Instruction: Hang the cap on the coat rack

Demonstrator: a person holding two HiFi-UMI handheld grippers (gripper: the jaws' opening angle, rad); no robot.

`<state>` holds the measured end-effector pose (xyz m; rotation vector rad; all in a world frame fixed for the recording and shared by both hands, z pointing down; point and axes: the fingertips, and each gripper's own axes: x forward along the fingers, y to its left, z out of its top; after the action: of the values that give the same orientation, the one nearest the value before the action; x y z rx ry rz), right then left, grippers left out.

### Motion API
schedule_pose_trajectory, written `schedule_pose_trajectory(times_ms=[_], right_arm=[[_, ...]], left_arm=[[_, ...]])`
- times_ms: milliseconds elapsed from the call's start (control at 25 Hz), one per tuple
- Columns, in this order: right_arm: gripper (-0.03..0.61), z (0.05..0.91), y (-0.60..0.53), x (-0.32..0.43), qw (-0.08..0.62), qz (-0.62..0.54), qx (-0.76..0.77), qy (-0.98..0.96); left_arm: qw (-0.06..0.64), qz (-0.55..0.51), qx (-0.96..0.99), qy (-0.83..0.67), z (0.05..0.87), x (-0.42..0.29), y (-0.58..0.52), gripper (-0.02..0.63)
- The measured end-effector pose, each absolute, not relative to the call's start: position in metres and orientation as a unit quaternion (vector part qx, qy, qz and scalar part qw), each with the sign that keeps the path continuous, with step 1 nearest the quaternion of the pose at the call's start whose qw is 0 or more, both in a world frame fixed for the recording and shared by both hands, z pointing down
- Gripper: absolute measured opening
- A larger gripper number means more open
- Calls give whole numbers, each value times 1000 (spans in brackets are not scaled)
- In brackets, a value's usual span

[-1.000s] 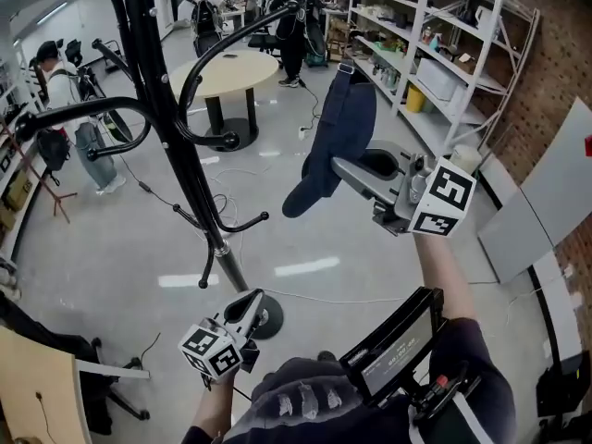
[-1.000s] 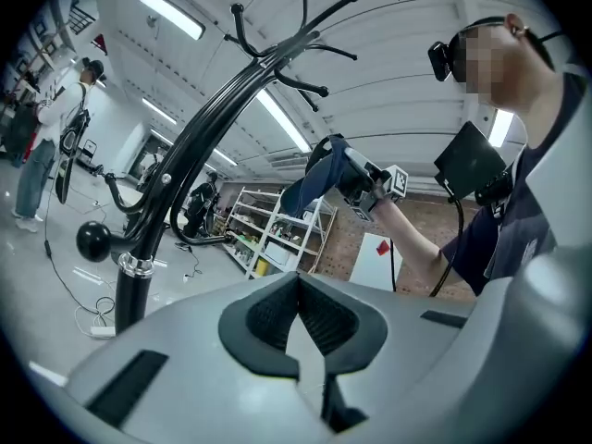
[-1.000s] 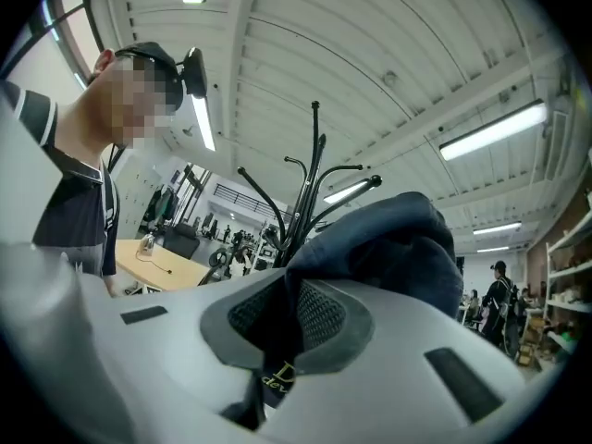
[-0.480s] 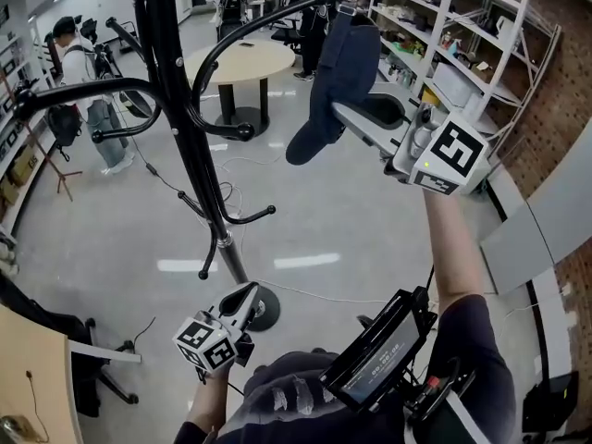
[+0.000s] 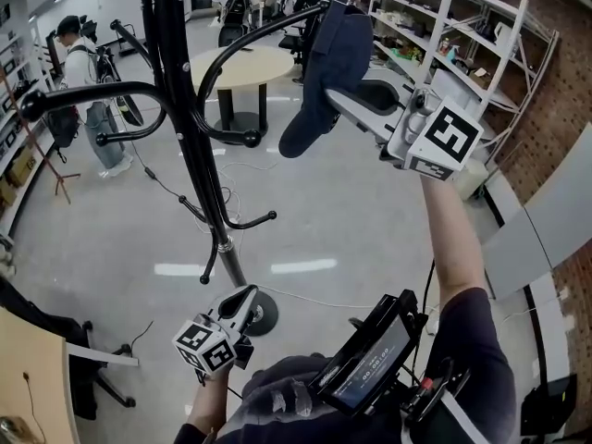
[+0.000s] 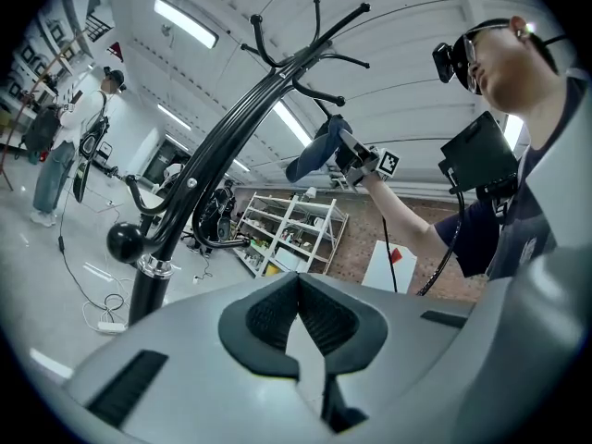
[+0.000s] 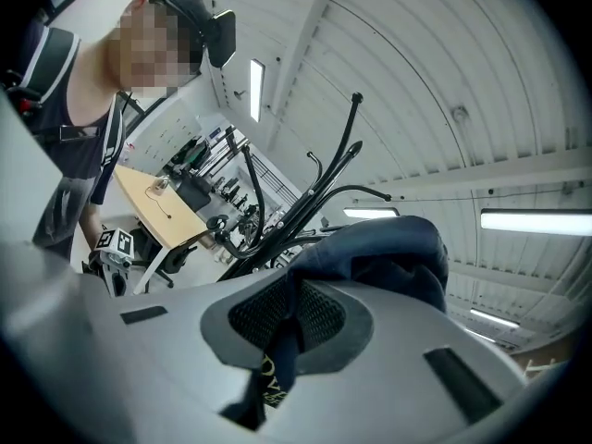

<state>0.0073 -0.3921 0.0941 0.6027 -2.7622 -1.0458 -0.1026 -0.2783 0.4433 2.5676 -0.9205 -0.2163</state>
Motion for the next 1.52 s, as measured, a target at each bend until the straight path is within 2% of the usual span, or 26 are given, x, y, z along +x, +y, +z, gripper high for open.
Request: schedule_pose_trajectory(times_ms=[360, 920, 1240, 1520], right_arm=[[14, 99, -392, -12, 89, -359, 166, -914], [14, 116, -394, -10, 28, -288, 133, -948], [14, 131, -384, -34, 61, -298, 93, -948], [14, 139, -379, -41, 57, -291, 79, -952]], left_arm=[[205, -75, 916, -336, 445, -108, -279, 6], [207, -57, 913, -347, 448, -115, -283, 6], [208, -56, 910, -354, 449, -120, -284, 6], [203, -48, 909, -360, 455, -119, -278, 6]])
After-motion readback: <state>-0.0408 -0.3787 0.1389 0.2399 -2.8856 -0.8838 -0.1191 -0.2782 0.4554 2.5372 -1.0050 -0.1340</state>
